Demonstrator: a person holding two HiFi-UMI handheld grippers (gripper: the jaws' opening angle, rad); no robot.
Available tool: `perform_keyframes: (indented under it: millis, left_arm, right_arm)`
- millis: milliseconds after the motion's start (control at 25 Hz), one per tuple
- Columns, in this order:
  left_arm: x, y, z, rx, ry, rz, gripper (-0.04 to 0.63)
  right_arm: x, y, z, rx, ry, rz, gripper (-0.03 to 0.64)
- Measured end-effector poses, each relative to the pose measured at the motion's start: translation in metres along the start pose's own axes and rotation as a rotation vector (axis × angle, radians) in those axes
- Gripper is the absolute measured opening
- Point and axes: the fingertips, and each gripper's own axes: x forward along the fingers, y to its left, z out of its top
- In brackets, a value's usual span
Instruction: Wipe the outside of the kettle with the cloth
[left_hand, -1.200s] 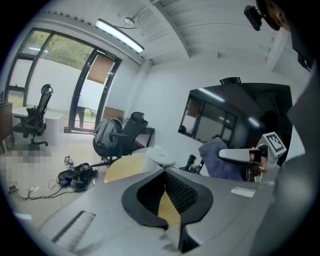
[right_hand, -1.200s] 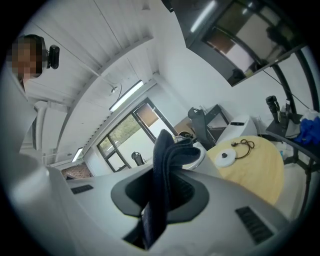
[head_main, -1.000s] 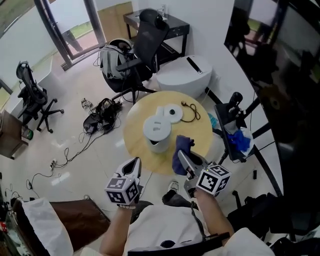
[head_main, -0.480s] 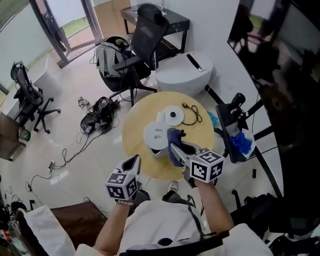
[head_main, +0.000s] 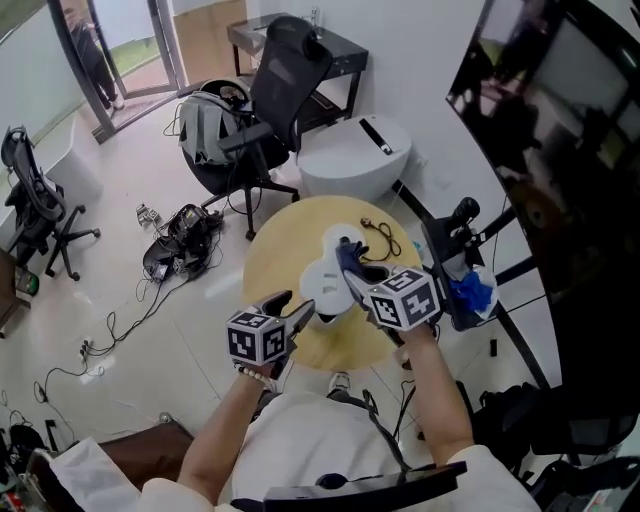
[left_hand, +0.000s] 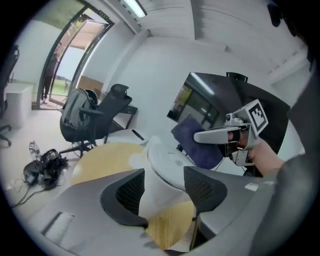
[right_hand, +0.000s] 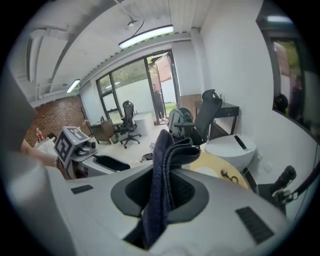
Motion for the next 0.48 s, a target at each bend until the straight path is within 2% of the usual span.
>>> perform_keyframes:
  millis: [200,360,480]
  left_arm:
    - [0.005,-0.023,-0.010,0.033,0.033,-0.165,0.270]
    - [0.007,-0.032,-0.012,0.056,0.052,-0.223,0.292]
    - [0.008,-0.036,-0.015,0.083,0.074,-0.260,0.314]
  right_arm:
    - [0.020,-0.012,-0.013,-0.060,0.160,-0.026,0.063]
    - [0.045,0.002,-0.017,-0.166,0.297,0.000,0.064]
    - [0.059,0.022,-0.012,-0.209,0.326,0.030,0.064]
